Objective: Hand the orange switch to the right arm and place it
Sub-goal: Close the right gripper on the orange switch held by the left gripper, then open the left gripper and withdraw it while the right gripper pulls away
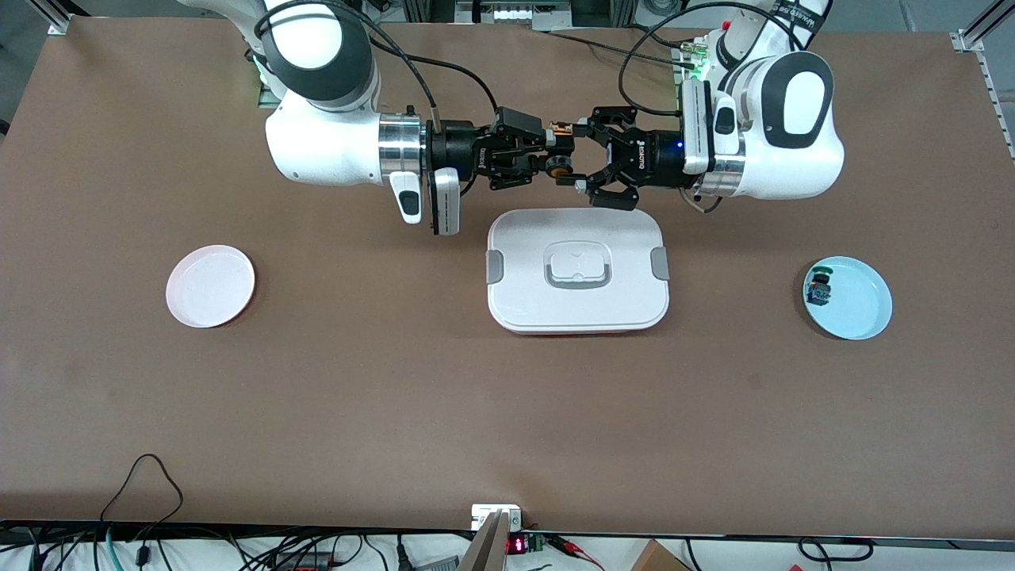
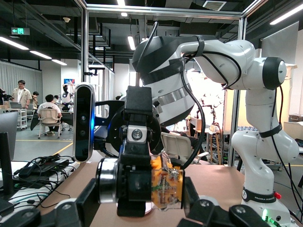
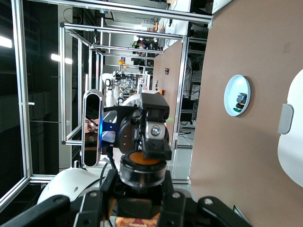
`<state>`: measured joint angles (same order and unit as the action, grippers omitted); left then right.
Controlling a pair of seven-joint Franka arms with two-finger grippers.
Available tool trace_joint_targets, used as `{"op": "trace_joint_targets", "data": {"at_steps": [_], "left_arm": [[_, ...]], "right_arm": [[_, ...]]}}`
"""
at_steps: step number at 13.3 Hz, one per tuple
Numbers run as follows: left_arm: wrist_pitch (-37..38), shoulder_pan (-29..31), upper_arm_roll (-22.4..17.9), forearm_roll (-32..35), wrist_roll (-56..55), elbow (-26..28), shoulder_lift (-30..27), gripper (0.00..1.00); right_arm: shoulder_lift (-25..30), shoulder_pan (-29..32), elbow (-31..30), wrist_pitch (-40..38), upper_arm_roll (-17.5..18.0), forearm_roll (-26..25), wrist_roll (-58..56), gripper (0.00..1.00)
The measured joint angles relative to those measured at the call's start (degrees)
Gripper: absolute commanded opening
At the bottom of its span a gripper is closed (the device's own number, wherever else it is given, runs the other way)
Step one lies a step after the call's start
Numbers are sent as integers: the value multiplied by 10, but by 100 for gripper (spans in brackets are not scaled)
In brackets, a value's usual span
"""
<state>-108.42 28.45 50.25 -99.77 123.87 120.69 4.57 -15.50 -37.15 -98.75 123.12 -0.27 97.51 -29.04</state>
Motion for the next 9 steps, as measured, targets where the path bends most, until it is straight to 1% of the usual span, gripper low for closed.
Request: {"op": "trace_joint_targets", "data": {"at_steps": [1,2,6,9], "left_arm": [[0,0,0,0,-4,0,0,56],[0,0,0,0,-11,0,0,99],[-1,2,0,-1,-28,1,1,100],[20,39,-3,-3,-37,3,18,100]], "right_arm": [[0,0,0,0,0,0,0,14],[0,0,0,0,0,0,0,12],[0,-1,0,0,0,0,0,11],[1,-1,0,0,0,0,0,9]]}}
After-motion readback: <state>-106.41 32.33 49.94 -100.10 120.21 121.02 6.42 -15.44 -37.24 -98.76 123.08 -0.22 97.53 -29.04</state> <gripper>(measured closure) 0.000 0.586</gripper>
